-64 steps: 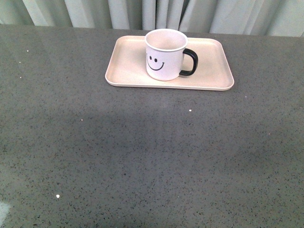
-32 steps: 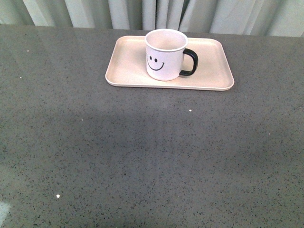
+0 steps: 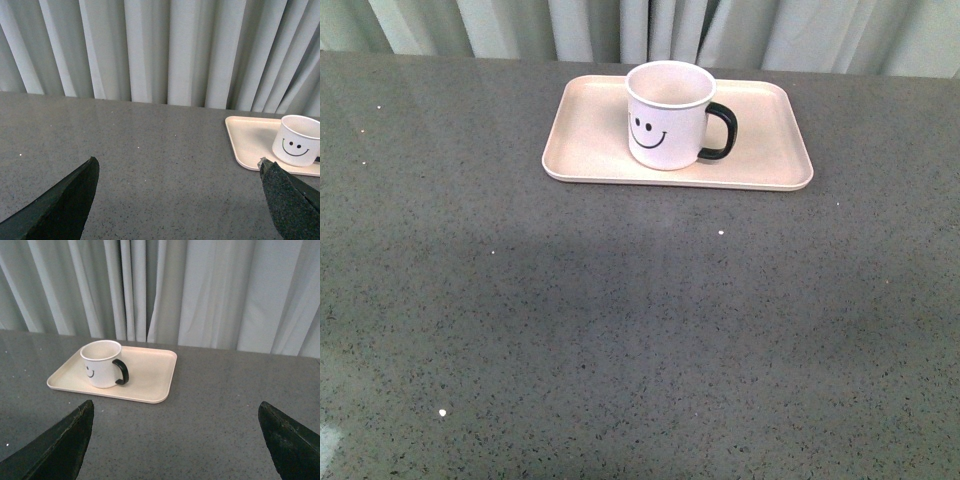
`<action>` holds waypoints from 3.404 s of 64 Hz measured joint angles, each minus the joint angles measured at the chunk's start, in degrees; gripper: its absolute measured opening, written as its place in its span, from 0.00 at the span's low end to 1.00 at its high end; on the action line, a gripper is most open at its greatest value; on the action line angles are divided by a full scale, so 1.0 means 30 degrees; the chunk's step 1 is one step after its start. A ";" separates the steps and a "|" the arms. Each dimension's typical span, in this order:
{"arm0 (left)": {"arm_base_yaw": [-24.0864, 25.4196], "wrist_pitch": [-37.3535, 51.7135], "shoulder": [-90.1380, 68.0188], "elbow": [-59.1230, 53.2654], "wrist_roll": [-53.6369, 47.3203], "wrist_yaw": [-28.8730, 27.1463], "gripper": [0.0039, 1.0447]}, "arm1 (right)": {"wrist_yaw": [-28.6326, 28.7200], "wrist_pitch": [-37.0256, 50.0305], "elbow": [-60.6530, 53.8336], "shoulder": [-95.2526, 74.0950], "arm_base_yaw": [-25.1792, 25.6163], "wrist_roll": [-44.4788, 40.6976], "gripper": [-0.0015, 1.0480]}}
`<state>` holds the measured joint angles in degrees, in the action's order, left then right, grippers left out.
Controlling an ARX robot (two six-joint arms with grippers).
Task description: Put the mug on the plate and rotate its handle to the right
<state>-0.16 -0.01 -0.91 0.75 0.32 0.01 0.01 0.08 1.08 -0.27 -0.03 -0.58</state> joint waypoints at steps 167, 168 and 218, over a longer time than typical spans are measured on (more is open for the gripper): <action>0.0007 0.0000 0.0000 0.0000 -0.0015 0.0000 0.91 | 0.1311 -0.8109 3.6822 -4.5863 -0.3242 0.1967 0.71; 0.0007 0.0000 0.0000 0.0000 -0.0015 0.0000 0.91 | 0.1297 -0.8123 3.6844 -4.5878 -0.3242 0.1967 0.69; 0.0007 0.0000 0.0000 0.0000 -0.0015 0.0000 0.91 | 0.1217 -0.9755 3.8774 -4.6475 -0.3293 0.1443 0.02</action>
<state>-0.14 -0.01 -0.91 0.75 0.27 0.01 3.66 -29.19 117.40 -139.70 -9.91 3.75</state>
